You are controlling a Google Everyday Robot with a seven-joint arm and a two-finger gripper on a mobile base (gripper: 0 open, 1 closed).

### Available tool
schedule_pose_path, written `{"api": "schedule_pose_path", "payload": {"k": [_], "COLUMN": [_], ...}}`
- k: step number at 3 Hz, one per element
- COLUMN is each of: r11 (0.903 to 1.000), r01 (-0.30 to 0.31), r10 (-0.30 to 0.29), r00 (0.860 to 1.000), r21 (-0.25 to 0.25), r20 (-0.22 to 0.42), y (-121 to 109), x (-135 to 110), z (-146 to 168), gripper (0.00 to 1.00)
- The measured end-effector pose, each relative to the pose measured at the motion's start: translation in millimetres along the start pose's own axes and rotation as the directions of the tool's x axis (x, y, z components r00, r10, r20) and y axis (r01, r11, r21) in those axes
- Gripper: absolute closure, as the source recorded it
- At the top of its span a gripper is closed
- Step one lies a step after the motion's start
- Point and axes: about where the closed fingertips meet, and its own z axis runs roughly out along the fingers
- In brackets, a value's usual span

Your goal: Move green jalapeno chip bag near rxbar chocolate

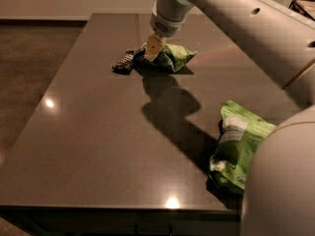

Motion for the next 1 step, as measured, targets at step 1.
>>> {"api": "schedule_pose_path", "payload": {"k": [1], "r11": [1.0000], "r01": [0.001], "r10": [-0.001], "r00": [1.000], "r21": [-0.002], "r20": [-0.001], "y": [0.7], "x": [0.0], "z": [1.5], "gripper": [0.00]}}
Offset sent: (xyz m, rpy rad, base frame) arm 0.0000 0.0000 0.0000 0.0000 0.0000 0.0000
